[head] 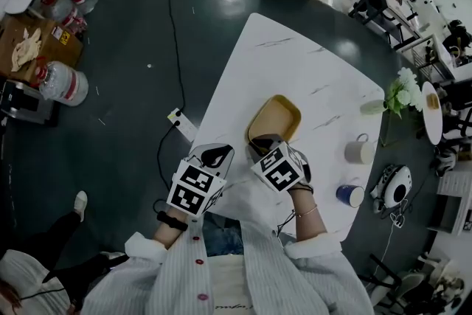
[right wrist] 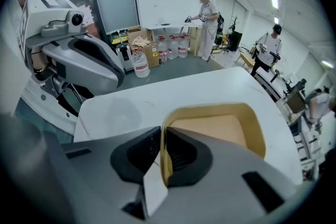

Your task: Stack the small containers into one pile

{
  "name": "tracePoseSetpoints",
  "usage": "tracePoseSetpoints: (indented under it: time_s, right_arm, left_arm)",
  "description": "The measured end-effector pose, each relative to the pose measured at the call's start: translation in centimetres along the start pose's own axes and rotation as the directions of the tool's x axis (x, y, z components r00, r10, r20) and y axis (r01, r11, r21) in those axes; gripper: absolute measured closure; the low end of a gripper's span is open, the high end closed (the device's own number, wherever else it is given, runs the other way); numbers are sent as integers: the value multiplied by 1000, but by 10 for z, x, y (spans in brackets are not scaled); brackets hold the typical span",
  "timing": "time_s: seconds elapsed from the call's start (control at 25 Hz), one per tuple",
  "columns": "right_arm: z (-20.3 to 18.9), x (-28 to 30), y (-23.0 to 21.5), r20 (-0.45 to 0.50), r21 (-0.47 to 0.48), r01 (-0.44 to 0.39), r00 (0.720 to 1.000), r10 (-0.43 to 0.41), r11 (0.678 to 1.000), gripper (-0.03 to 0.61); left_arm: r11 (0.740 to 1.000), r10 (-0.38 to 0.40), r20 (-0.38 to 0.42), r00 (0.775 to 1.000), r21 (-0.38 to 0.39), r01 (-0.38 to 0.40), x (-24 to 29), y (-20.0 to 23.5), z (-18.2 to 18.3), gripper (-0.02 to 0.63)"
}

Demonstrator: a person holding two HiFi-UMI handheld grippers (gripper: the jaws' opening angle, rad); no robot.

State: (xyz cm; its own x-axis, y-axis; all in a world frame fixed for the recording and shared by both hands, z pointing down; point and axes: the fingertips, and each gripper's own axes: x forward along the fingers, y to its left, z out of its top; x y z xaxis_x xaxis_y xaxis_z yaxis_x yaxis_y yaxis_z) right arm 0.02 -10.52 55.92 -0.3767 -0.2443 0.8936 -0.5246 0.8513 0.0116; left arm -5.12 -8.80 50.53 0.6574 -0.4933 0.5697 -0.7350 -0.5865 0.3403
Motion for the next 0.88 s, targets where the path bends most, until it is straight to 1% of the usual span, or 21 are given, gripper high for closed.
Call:
tracePoseSetpoints:
  time_s: [0.32, 0.56, 0.72, 0.88]
  right_arm:
    - [1, 3, 0, 8, 1, -14, 1000, 14, 1000, 540]
    - [4, -9, -2, 53, 13, -2, 999, 1, 1000, 537]
    - [3, -21, -1, 89, 48, 4, 996, -8, 999, 537]
    - [0, -37, -5, 134, 111, 19, 990, -34, 994, 537]
  left_arm:
    - [1000, 2, -6, 1000, -1, -2, 1, -1, 1, 592]
    - [1000, -1, -4, 1000, 9, 1, 3, -9, 3, 592]
    - [1000, -3, 2, 1000, 21, 3, 3, -17, 7, 592]
    - [999, -5, 12, 1000, 40, 4, 3, -30, 15, 592]
